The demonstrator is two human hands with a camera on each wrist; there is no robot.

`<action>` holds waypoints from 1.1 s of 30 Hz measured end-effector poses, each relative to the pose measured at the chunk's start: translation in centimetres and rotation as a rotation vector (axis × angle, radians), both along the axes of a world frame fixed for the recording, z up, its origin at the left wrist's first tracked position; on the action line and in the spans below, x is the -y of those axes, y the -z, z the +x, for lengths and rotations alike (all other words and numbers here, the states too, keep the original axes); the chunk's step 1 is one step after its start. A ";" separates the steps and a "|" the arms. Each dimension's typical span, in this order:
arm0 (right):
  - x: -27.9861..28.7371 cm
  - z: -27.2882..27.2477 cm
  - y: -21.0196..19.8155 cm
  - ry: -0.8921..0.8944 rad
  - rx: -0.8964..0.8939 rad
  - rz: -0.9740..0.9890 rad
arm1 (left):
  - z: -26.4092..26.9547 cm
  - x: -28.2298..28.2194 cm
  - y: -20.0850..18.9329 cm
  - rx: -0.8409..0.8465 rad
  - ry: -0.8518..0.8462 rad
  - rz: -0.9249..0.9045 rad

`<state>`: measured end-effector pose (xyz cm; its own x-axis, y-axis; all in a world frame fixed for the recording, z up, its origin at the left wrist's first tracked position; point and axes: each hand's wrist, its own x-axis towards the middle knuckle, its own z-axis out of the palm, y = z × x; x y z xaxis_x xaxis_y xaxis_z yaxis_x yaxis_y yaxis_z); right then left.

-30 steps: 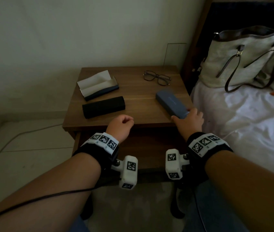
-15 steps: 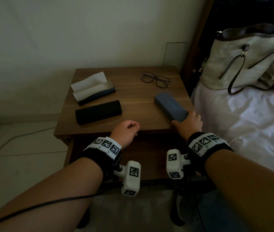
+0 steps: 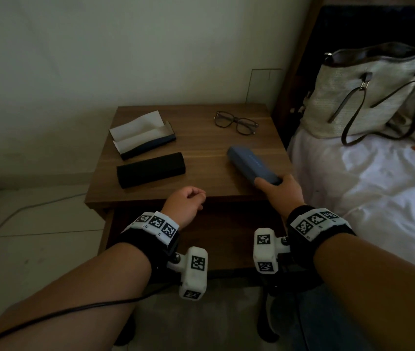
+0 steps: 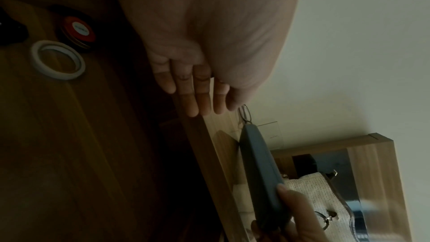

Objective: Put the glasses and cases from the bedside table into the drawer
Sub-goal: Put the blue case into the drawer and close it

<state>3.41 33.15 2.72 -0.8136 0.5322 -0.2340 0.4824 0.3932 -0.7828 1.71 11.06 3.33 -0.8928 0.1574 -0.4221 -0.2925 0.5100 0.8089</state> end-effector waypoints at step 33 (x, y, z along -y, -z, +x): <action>3.8 2.6 2.1 -0.176 0.454 -0.473 | 0.7 4.0 3.0 0.453 -0.204 -0.093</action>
<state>5.98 29.39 0.62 -0.6445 0.1572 -0.7483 0.7642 0.1612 -0.6245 2.44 7.07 0.35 -0.6257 -0.0574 -0.7779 -0.7044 0.4699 0.5320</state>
